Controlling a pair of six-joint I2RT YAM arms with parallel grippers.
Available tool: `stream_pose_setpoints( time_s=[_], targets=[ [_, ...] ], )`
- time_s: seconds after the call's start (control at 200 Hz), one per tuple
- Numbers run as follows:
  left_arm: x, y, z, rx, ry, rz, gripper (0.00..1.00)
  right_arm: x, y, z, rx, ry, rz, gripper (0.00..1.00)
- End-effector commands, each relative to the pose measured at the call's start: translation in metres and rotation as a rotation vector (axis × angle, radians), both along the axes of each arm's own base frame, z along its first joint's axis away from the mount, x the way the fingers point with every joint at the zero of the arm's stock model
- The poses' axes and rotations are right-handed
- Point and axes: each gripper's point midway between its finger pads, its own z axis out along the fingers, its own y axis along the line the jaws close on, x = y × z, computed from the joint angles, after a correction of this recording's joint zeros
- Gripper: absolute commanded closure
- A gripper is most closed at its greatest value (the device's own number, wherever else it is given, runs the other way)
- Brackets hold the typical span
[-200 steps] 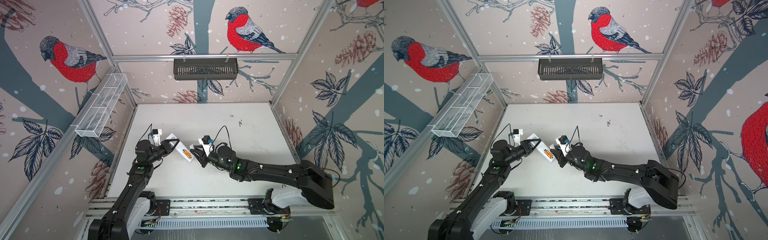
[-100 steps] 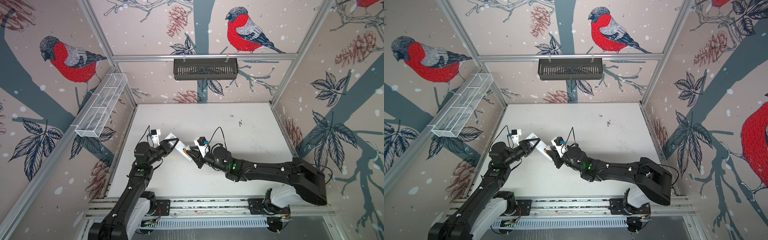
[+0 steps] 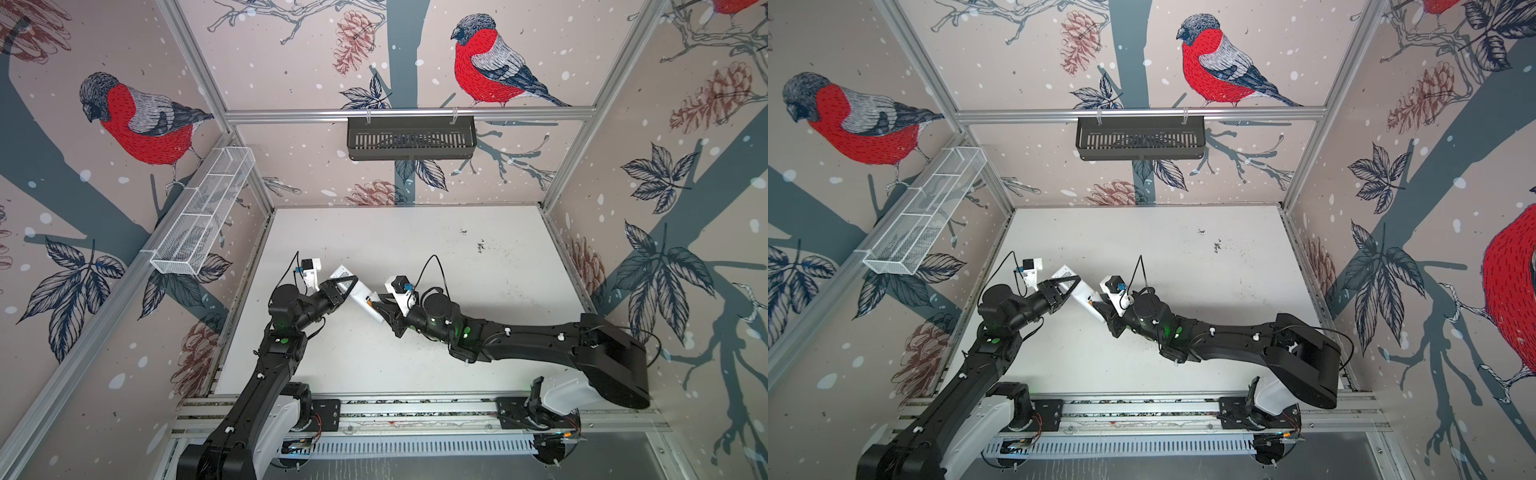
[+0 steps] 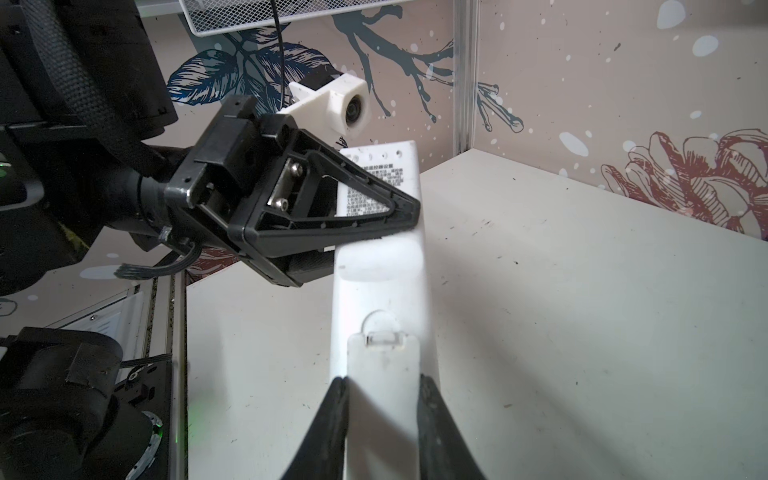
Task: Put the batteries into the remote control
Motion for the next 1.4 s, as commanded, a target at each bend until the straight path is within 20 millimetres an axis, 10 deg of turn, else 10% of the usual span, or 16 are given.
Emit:
stream_pose_setpoints(
  time_s=[0.0, 0.5, 1.391],
  targets=[
    [-0.001, -0.003, 0.020, -0.021, -0.078, -0.021, 1.00, -0.002, 0.000, -0.007, -0.033, -0.012, 0.025, 0.75],
    [0.000, -0.003, 0.019, -0.014, -0.081, -0.023, 1.00, -0.001, -0.003, -0.017, -0.085, -0.020, 0.018, 0.68],
    [-0.021, -0.045, 0.031, 0.090, -0.276, -0.308, 1.00, -0.006, -0.034, 0.009, 0.082, 0.322, 0.344, 0.15]
  ],
)
